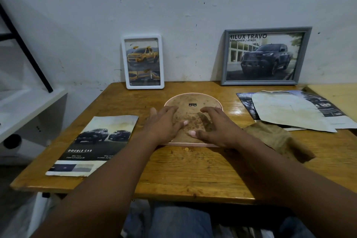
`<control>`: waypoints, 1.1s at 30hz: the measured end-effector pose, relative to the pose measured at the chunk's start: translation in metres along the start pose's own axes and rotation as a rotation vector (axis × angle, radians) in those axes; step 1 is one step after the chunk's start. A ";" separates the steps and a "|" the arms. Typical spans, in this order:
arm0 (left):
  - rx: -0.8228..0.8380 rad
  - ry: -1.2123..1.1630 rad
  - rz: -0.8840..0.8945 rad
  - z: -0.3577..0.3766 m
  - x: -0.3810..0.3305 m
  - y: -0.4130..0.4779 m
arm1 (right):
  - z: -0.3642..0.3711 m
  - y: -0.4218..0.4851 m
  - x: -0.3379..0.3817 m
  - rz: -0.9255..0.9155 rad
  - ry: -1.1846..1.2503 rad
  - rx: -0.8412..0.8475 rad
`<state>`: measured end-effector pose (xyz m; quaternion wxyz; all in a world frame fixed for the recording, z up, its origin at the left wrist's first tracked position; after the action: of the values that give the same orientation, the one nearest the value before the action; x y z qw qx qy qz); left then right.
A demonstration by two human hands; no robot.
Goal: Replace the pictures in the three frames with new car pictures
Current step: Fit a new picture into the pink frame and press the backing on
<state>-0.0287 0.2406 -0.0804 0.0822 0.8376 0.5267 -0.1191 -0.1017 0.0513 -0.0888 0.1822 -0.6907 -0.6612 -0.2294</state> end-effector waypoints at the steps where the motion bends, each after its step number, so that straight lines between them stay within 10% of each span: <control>1: 0.003 0.019 0.002 0.000 -0.001 0.002 | 0.000 0.000 0.000 0.000 -0.002 0.002; 14: -0.221 0.061 -0.058 0.004 -0.006 0.009 | -0.003 -0.007 0.001 -0.070 -0.039 -0.066; 25: 0.322 -0.458 -0.082 -0.025 0.033 0.007 | -0.018 0.001 -0.003 0.037 0.092 0.090; 33: 0.248 -0.230 -0.062 -0.020 0.037 0.006 | -0.018 0.002 -0.003 0.008 0.081 0.097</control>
<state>-0.0060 0.2753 -0.0716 0.0341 0.8055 0.5208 -0.2807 -0.1008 0.0390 -0.0756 0.2429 -0.6738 -0.6608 -0.2244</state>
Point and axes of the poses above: each hand's wrist, its own y-axis towards the middle knuckle, its own z-axis out of the palm, x = y × z, the point moved 2 cm from there along y, towards the middle knuckle, and after that the axes turned 1 degree about -z, right-handed, at the moved point
